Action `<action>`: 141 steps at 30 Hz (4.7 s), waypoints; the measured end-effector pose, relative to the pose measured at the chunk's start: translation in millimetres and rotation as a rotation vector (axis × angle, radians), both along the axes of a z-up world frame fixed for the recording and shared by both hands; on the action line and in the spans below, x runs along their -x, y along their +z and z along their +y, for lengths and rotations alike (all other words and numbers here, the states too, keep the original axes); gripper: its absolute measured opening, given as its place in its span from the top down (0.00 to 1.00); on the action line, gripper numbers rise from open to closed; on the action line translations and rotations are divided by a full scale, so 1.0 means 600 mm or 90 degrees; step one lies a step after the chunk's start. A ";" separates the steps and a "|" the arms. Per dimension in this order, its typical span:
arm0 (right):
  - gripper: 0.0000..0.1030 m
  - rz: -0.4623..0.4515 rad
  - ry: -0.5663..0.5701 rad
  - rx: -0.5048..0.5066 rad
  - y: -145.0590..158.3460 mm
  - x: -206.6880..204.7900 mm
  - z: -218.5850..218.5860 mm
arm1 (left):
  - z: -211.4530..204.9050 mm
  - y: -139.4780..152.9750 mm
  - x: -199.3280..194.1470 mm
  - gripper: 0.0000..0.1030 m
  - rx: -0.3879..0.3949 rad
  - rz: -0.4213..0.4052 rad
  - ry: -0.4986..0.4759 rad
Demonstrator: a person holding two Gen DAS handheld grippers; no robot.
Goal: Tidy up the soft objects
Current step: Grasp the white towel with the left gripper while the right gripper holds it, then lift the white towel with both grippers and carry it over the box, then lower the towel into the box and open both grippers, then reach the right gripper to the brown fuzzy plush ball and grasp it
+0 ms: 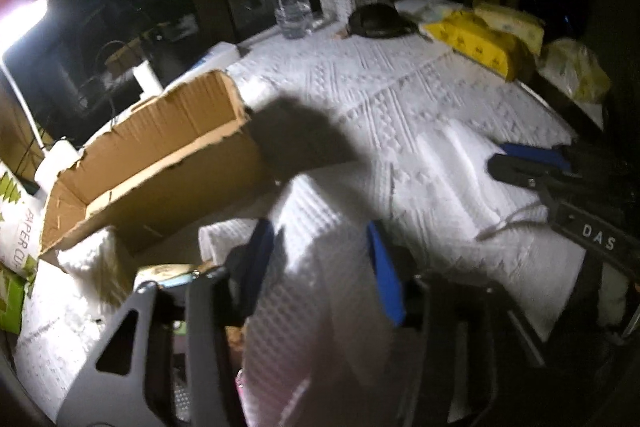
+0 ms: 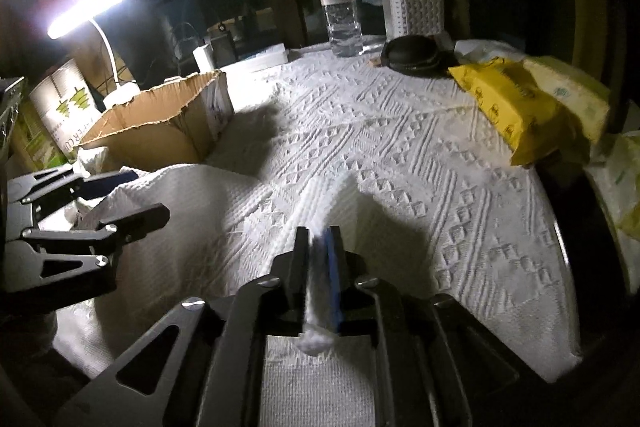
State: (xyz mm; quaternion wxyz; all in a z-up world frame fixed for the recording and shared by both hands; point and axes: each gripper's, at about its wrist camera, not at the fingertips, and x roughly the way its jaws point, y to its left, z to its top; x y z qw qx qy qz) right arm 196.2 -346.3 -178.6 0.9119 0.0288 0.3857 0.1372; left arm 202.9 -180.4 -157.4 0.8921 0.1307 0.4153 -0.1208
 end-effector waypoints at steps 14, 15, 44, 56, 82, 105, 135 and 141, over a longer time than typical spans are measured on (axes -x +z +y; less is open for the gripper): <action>0.82 0.009 0.016 0.121 -0.031 -0.024 0.053 | 0.024 0.010 0.018 0.89 0.064 0.035 -0.034; 0.86 0.009 0.013 0.120 -0.027 -0.024 0.052 | 0.029 0.017 0.020 0.89 0.072 0.030 -0.034; 0.86 -0.145 0.106 0.074 0.183 -0.068 0.202 | 0.269 0.232 0.007 0.90 0.208 -0.188 0.039; 0.86 -0.156 0.134 0.053 0.193 -0.129 0.253 | 0.296 0.218 -0.070 0.90 0.220 -0.208 0.055; 0.86 -0.034 0.188 0.010 0.071 -0.254 0.303 | 0.268 0.010 -0.229 0.90 0.204 0.000 0.103; 0.58 -0.043 0.172 0.036 0.095 -0.210 0.303 | 0.291 0.041 -0.174 0.72 0.192 -0.003 0.142; 0.51 -0.122 0.136 0.059 0.180 -0.065 0.284 | 0.302 0.144 -0.018 0.30 0.198 -0.125 0.155; 0.45 -0.129 0.129 0.061 0.183 -0.038 0.283 | 0.310 0.146 0.013 0.23 0.209 -0.134 0.154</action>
